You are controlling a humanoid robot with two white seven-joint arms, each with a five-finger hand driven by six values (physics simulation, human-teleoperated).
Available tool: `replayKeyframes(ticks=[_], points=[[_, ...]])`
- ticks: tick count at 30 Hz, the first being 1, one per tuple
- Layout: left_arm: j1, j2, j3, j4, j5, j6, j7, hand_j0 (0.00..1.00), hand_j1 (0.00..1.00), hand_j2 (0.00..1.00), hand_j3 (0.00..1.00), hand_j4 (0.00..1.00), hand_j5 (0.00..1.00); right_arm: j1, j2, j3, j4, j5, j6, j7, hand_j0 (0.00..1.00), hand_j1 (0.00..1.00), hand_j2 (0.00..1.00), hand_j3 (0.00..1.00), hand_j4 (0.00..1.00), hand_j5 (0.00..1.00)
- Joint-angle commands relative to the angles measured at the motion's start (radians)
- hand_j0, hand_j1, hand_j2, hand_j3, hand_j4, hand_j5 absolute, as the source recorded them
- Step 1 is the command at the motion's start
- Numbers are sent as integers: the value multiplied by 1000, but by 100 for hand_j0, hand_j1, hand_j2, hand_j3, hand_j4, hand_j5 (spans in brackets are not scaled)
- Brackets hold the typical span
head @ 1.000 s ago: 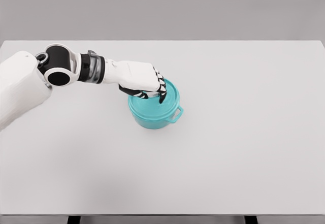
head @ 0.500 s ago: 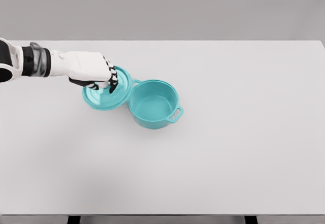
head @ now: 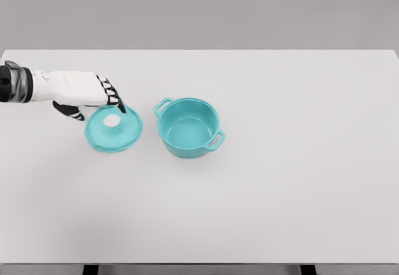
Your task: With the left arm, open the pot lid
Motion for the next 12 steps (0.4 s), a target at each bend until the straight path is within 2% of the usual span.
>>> replayKeyframes(ticks=[1, 3, 5, 6, 7, 8, 10, 12], points=[[0, 1, -1, 2, 4, 2, 0, 100, 100, 100, 100, 100, 100, -2, 0, 0, 0, 0, 0, 1, 100, 100, 100, 100, 100, 100], [0, 3, 1, 7, 10, 2, 0, 100, 100, 100, 100, 100, 100, 0, 0, 0, 0, 0, 0, 1, 100, 100, 100, 100, 100, 100], [0, 32, 33, 99, 73, 2, 0, 100, 100, 100, 100, 100, 100, -2, 0, 0, 0, 0, 0, -1, 100, 100, 100, 100, 100, 100], [12, 44, 41, 189, 157, 2, 0, 100, 100, 100, 100, 100, 100, -2, 0, 0, 0, 0, 0, 1, 100, 100, 100, 100, 100, 100], [20, 44, 45, 276, 206, 2, 0, 100, 100, 100, 100, 100, 100, 0, 0, 0, 0, 0, 0, -1, 100, 100, 100, 100, 100, 100], [20, 46, 53, 332, 223, 2, 0, 100, 100, 100, 100, 100, 100, 0, 0, 0, 0, 0, 0, 1, 100, 100, 100, 100, 100, 100], [23, 44, 56, 378, 225, 2, 0, 100, 100, 100, 100, 100, 100, -2, 0, 0, 0, 0, 1, 1, 100, 100, 100, 100, 100, 100], [29, 44, 56, 378, 225, 2, 0, 100, 100, 100, 100, 100, 100, -2, 0, 0, 0, 0, 0, -1, 100, 100, 100, 100, 100, 100]])
